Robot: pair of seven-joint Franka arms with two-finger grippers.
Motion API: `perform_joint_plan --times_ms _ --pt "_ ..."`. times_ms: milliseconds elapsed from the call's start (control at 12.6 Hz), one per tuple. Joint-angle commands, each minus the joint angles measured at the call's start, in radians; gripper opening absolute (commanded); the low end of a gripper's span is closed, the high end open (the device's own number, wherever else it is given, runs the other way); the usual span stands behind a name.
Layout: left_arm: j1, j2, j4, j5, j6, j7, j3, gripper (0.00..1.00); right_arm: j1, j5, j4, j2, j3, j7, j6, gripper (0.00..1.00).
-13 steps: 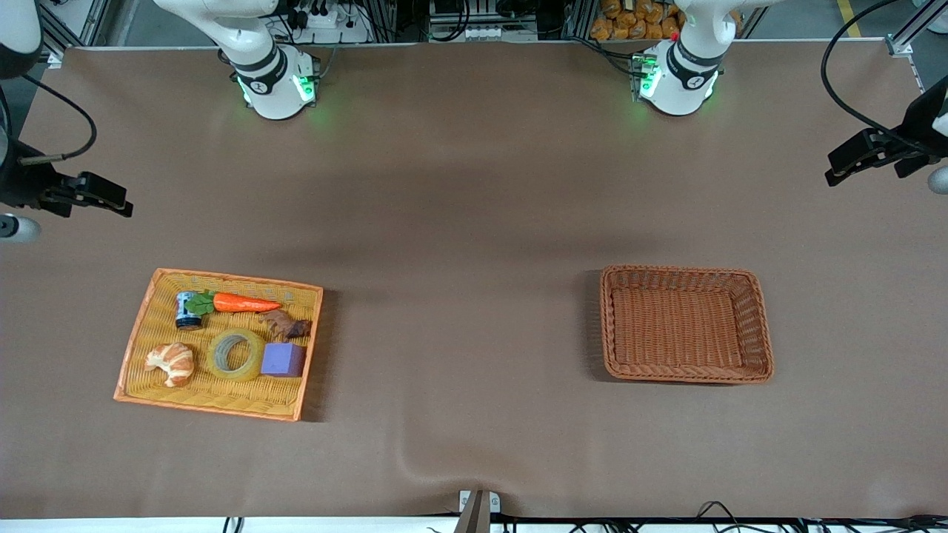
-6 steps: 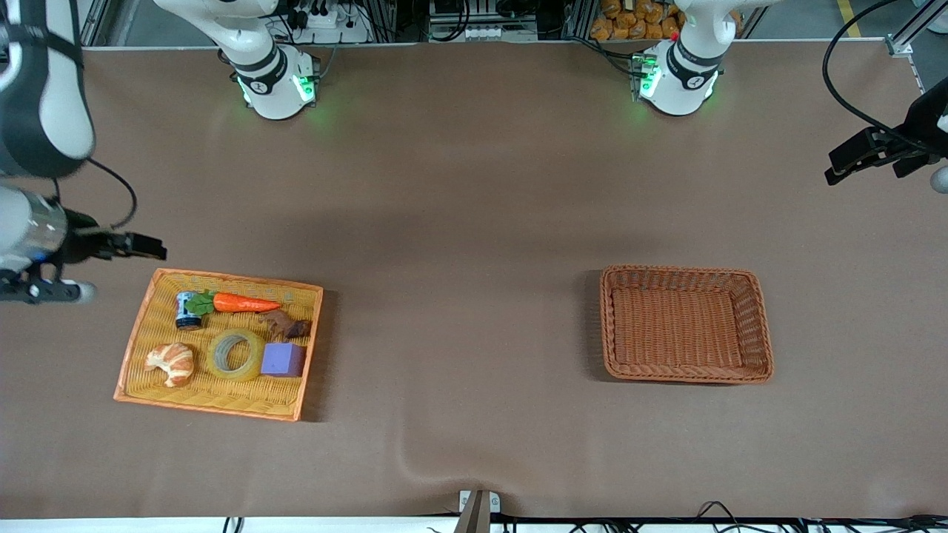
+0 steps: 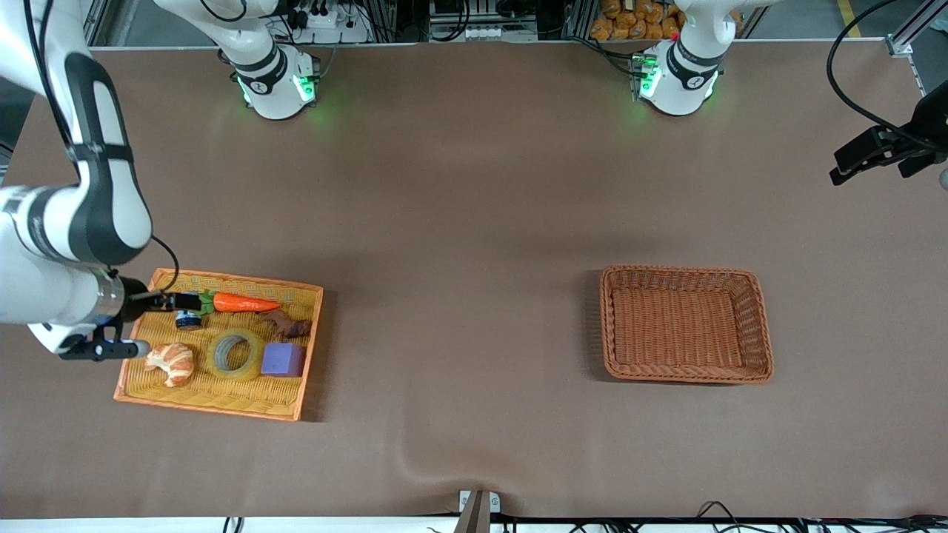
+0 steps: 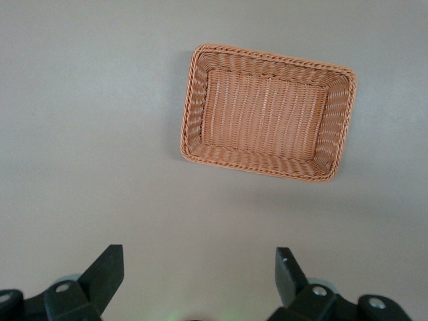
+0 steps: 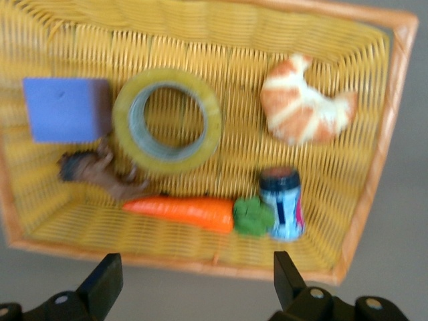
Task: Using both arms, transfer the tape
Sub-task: 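Reach the right gripper down over the yellow tape roll in the tray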
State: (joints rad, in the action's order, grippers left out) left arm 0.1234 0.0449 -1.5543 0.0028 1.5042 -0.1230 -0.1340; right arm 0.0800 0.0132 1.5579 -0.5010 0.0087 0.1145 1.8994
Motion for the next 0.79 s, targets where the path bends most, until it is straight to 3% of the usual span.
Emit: perform_joint_plan --times_ms 0,714 --pt "0.013 -0.008 0.023 -0.026 -0.019 0.026 -0.004 1.00 0.035 -0.006 -0.055 -0.086 0.008 0.080 0.053 1.00" --pt "0.013 -0.007 0.022 -0.026 -0.021 0.026 -0.004 1.00 -0.009 -0.018 -0.095 -0.254 0.008 -0.004 0.276 1.00"
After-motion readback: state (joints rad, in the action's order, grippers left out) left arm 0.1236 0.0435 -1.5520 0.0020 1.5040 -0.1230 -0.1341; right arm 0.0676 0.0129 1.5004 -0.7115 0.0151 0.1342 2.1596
